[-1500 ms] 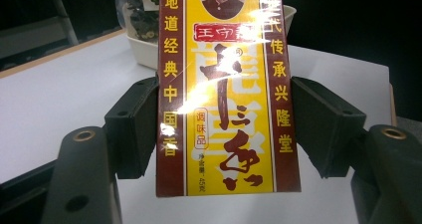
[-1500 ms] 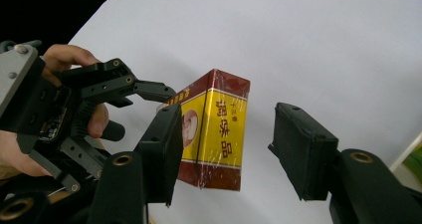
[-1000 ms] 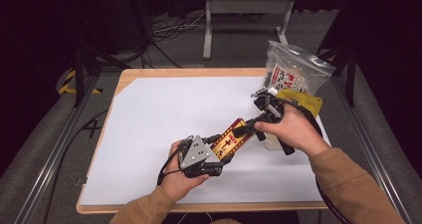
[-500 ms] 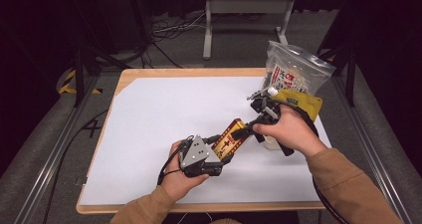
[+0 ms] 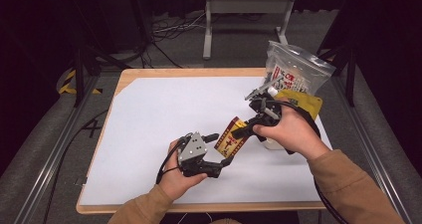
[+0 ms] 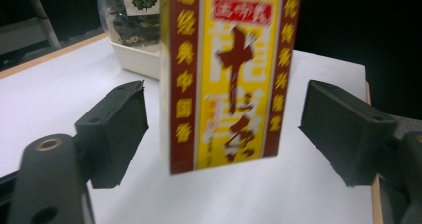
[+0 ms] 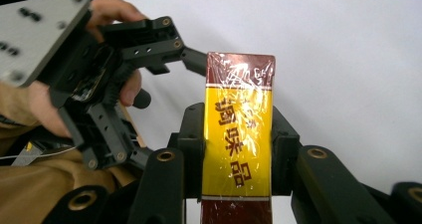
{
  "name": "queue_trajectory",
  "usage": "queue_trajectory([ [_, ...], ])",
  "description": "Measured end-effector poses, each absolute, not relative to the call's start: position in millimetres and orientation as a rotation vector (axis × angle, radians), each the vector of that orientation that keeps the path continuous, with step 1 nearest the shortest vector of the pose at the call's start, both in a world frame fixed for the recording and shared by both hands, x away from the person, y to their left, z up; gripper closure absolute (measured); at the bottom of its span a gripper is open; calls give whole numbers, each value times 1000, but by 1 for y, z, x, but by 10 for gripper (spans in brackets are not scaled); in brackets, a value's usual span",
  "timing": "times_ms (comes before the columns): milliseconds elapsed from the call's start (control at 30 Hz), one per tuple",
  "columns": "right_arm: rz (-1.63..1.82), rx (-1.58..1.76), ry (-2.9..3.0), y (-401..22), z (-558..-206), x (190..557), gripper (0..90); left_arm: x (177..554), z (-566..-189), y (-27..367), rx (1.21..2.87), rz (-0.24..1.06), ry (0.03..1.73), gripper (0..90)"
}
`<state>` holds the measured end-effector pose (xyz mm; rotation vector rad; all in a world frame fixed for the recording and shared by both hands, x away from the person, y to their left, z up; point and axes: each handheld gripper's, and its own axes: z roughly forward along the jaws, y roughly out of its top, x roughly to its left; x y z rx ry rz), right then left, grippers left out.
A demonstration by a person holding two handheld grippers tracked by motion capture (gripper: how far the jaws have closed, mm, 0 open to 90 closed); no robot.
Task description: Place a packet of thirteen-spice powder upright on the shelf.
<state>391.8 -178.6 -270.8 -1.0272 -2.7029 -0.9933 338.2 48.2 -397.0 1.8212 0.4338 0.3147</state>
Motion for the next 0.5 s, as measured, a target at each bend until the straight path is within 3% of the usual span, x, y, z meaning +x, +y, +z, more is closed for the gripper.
queue_trajectory([
  [500,-981,-874,-2915,-202,-242,389,683,348,-387,77,1844,310,478,137],
])
